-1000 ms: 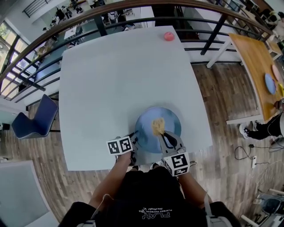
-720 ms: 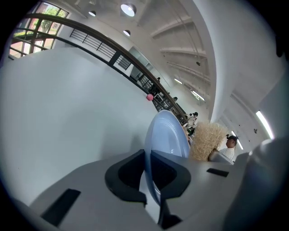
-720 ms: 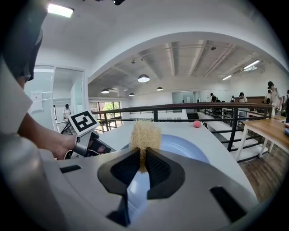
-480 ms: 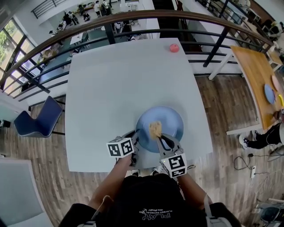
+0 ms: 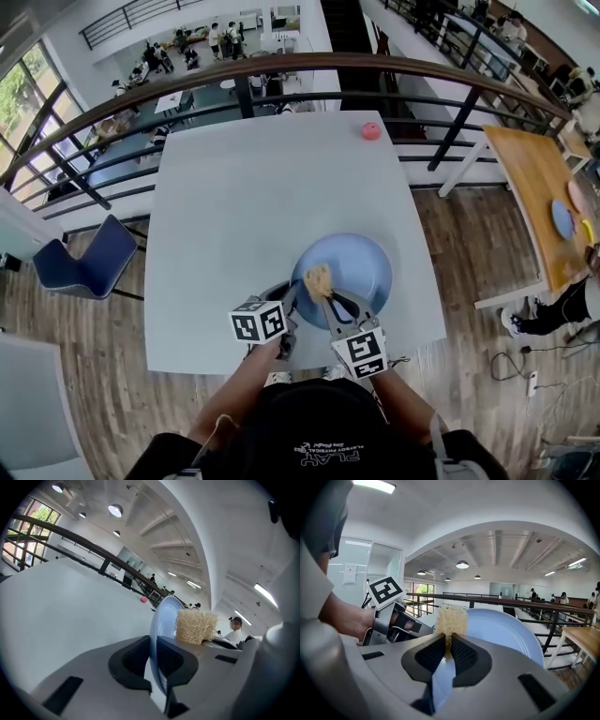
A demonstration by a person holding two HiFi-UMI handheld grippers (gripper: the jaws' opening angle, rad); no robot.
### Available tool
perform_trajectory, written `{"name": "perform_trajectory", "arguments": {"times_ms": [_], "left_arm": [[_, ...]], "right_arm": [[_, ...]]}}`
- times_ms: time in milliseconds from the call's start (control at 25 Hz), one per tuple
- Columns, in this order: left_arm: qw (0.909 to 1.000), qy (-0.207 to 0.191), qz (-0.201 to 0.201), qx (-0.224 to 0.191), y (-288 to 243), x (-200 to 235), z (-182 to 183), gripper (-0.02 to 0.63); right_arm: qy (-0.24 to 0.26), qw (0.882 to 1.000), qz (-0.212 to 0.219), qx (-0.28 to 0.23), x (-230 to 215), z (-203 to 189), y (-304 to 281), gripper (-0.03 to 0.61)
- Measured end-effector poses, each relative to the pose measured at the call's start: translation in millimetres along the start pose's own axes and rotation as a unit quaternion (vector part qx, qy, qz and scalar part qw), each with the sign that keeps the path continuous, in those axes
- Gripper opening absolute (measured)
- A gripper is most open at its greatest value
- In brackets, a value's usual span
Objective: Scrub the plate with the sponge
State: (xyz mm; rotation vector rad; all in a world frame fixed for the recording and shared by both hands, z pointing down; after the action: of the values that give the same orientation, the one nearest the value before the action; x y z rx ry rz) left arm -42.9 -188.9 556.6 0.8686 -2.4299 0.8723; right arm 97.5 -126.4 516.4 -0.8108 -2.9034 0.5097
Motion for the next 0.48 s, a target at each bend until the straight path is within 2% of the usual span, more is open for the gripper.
{"name": "perform_trajectory", "arguments": {"times_ms": [160,480], "left_arm": [[0.9996,-0.017,-0.013,-0.015,8.3,-11.1,8.2,0.032],[0.9954,-0.084,-0.014,-0.043,16.4,-31.7,21.9,0.031]], "right_arm": [[0.016,1.0,0.006,0.011,6.4,7.5,-5.6,0.046],[0.03,0.999,-0.007,0.011,6.3,25.0,-14.7,0.046]]}}
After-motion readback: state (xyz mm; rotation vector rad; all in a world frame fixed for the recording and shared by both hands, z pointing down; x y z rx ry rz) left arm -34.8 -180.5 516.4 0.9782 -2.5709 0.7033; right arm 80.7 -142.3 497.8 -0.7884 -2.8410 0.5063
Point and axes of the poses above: the fingertips, and each gripper's own axes: y backward along the fingers, x to its left, z out of its top, the point moved 7 cm from there along y, backward along the fingers, and after that the axes turned 3 degrees about -y, right-handed, at the moved point
